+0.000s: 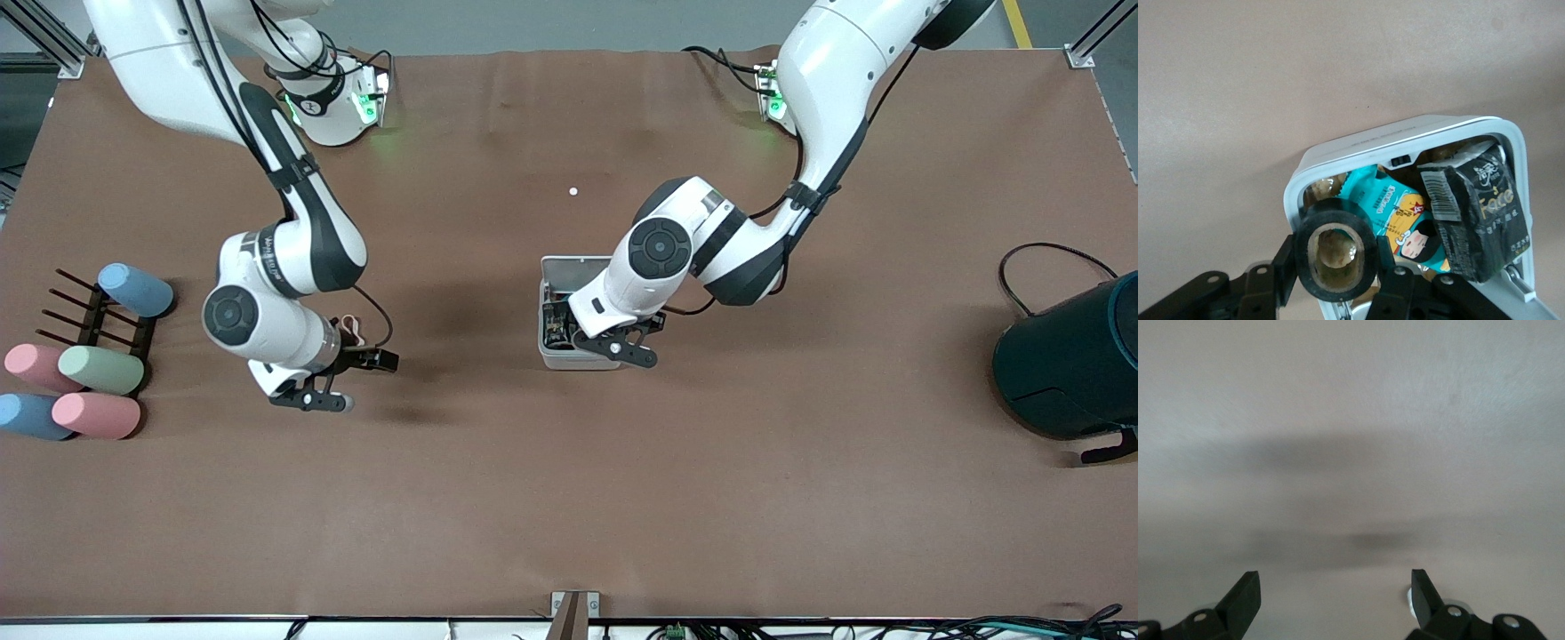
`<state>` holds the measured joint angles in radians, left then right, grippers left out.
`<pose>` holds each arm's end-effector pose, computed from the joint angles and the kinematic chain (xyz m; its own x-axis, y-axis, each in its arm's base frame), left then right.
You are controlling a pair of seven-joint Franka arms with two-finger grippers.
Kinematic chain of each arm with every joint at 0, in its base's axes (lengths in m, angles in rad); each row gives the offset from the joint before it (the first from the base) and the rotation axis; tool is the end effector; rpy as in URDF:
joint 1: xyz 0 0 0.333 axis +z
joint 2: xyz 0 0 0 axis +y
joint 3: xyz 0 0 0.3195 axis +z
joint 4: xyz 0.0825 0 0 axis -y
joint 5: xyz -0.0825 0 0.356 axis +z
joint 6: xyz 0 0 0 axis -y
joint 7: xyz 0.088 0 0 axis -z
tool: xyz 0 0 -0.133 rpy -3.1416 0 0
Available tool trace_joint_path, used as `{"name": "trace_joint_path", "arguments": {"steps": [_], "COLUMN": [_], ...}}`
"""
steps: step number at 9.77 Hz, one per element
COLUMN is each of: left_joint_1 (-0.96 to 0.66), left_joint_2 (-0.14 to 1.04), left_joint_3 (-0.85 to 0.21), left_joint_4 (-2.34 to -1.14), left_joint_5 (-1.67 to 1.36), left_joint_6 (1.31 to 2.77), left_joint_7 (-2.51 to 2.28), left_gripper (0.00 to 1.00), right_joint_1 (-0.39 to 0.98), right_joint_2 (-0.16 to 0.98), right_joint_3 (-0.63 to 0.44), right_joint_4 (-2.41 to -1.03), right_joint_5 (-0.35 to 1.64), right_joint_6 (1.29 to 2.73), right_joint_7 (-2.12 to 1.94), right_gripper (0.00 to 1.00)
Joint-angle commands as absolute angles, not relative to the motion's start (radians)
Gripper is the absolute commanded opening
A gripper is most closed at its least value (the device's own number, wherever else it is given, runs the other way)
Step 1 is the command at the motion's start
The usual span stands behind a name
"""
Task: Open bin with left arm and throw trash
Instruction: 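Carry the tape roll over the bin while the right gripper reaches the clip, then drop the tape roll into the bin while the right gripper grasps the clip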
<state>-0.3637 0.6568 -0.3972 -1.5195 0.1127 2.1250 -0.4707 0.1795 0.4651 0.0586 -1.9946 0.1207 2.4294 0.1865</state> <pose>0.5278 -0.4343 0.2898 0.9593 -0.2748 -0.0655 -0.2652 -0.9558 0.1266 0.5726 0.1407 0.2222 0.9976 -0.0442 -0.0538 -0.0491 -0.9944 -0.0937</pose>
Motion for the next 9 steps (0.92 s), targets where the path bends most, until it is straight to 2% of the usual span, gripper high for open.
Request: {"name": "trace_joint_path", "arguments": {"steps": [1,2,6,7,8,9], "left_joint_1": [-0.374,-0.376,-0.368,-0.354,-0.333,-0.286], "left_joint_2": [0.672,0.670,0.654,0.622,0.564,0.507], "left_joint_3": [-0.388,-0.390,-0.390,-0.390,-0.390,-0.390], "left_joint_4": [-1.497,-1.497,-1.497,-1.497,-1.494,-1.485], "left_joint_5": [0.132,0.152,0.169,0.167,0.169,0.164], "left_joint_6": [2.114,2.114,2.106,2.097,2.020,1.984], "left_joint_7": [-0.495,-0.499,-0.535,-0.557,-0.580,-0.572], "left_gripper": [0.93,1.00,1.00,1.00,1.00,1.00], "right_joint_1": [0.138,0.126,0.126,0.123,0.120,0.120], "right_joint_2": [0.388,0.393,0.394,0.399,0.399,0.399], "right_joint_3": [0.075,0.074,0.072,0.069,0.066,0.066], "right_joint_4": [-2.155,-2.163,-2.187,-2.190,-2.197,-2.206], "right_joint_5": [0.117,0.112,0.060,0.028,0.014,0.006], "right_joint_6": [2.531,2.534,2.537,2.537,2.536,2.536], "right_joint_7": [0.071,0.042,0.020,0.020,0.020,0.020], "right_gripper": [0.99,0.99,0.99,0.99,0.99,0.92]}}
